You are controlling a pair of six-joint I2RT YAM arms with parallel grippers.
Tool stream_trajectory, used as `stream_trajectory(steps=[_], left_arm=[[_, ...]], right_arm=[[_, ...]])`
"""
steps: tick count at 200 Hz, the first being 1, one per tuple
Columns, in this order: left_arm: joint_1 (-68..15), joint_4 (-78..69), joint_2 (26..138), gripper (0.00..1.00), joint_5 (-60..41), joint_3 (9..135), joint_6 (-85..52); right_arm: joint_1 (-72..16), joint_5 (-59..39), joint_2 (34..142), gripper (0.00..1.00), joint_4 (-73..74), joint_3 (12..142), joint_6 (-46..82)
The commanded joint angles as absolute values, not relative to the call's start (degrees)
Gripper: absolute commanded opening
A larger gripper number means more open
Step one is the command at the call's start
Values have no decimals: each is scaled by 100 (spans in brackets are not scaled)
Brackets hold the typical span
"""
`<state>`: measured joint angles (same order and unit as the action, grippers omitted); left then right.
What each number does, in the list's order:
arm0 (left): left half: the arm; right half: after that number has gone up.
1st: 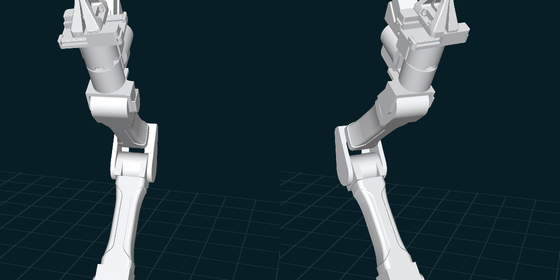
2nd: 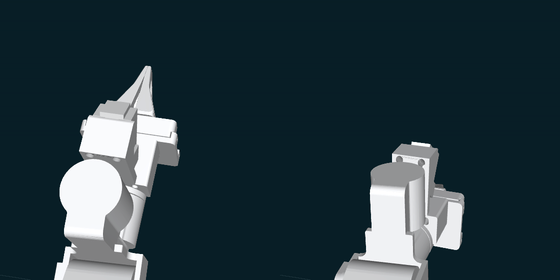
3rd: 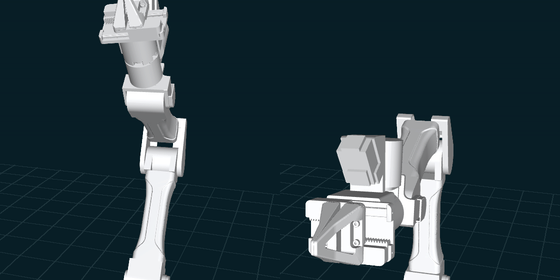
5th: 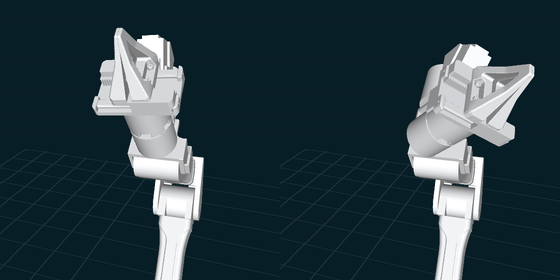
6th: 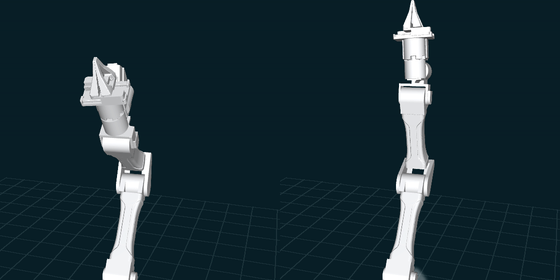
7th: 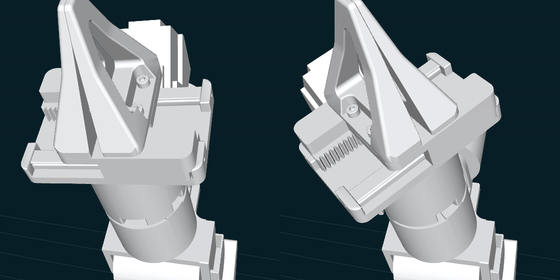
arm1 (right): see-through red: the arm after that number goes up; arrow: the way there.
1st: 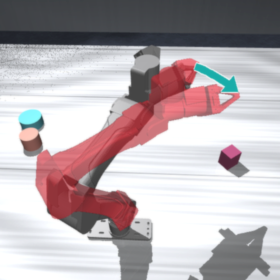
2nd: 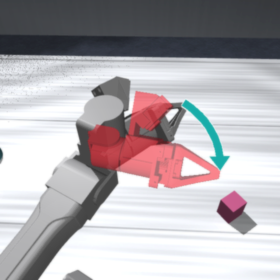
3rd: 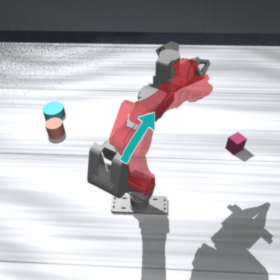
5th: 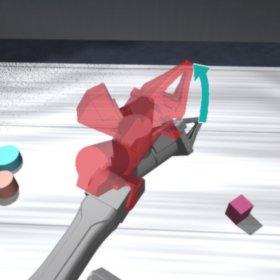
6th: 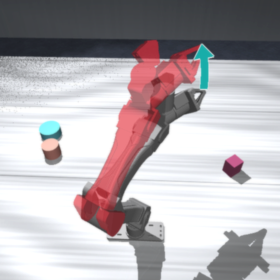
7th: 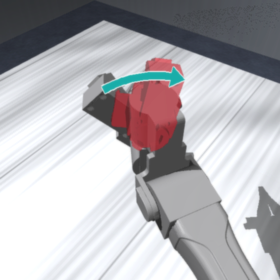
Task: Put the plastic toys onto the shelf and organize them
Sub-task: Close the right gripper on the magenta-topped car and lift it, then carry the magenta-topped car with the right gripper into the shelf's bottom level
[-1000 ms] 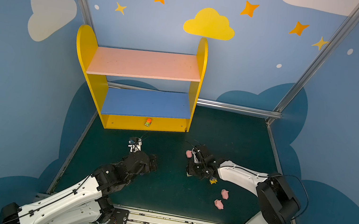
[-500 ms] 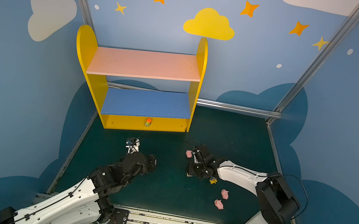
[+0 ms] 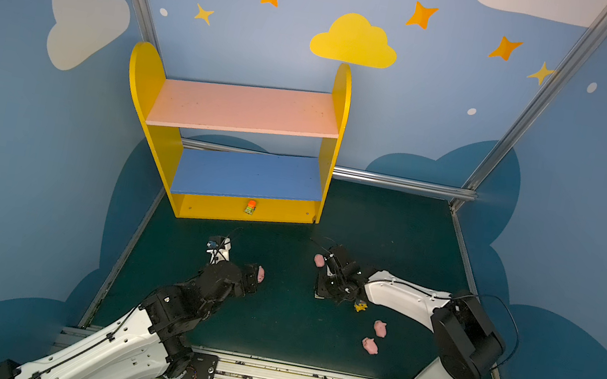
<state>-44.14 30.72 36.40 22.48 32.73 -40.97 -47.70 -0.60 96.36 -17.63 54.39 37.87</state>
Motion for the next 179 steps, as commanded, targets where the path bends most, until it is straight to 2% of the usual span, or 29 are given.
stream_trajectory(steps=[1, 58, 100, 140, 179], left_arm=[[-4385, 3259, 3553, 100, 2355, 3234, -4113], [-4377, 3548, 3216, 100, 2524, 3252, -4148], [-4359, 3843, 2905, 100, 2662, 3260, -4196], [-4342, 4149, 2626, 100, 2742, 3271, -4288], [-4341, 4353, 2309, 100, 2894, 3247, -4472]], right_arm=[[-4817, 9, 9700, 23, -2024, 5502, 3902], [-4807, -521, 9304, 22, -1562, 5609, 4184], [-4735, -992, 9366, 22, -647, 5794, 4598], [-4631, -1316, 9888, 22, 343, 6193, 5086], [-4595, -1189, 10516, 22, 1111, 6651, 5418]])
